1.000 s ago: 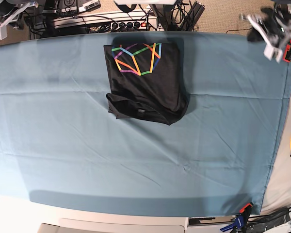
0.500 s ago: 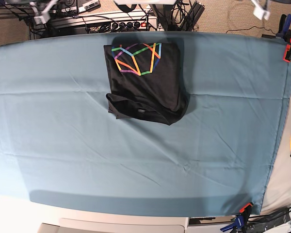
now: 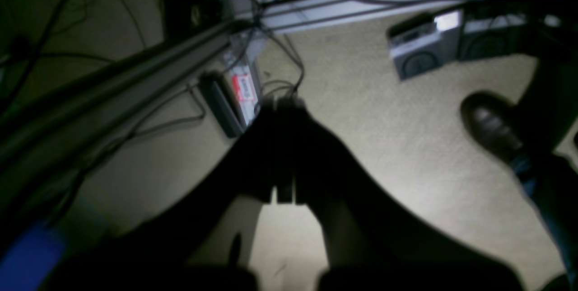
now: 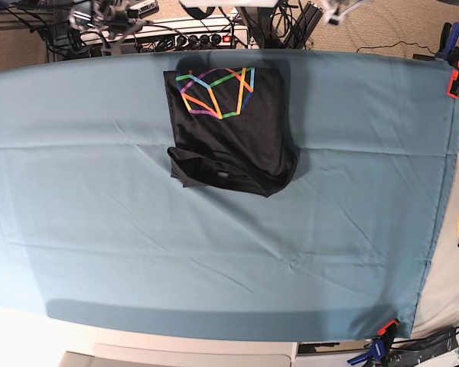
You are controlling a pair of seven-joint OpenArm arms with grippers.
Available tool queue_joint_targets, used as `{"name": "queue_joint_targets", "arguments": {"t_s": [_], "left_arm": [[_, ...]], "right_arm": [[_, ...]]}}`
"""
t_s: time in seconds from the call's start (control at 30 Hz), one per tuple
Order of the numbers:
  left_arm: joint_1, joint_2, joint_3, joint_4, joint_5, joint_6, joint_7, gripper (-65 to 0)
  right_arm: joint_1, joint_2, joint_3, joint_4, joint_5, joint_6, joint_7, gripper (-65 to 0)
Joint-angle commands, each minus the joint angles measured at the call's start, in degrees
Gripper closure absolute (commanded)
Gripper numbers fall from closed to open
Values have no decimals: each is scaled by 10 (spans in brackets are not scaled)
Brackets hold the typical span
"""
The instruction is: Fold the T-shirt properly
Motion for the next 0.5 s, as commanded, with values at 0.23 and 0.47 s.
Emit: {"name": "queue_joint_targets", "arguments": {"t_s": [0.23,0.47], "left_arm": [[-116,47,33,-220,18,66,-74,0],[-163,65,33,-307,-9,92,-26,0]], "right_arm": [[45,-19,-80,-157,-65,-110,177,0],[76,-30,-102,-194,43,-158,104,0]]}}
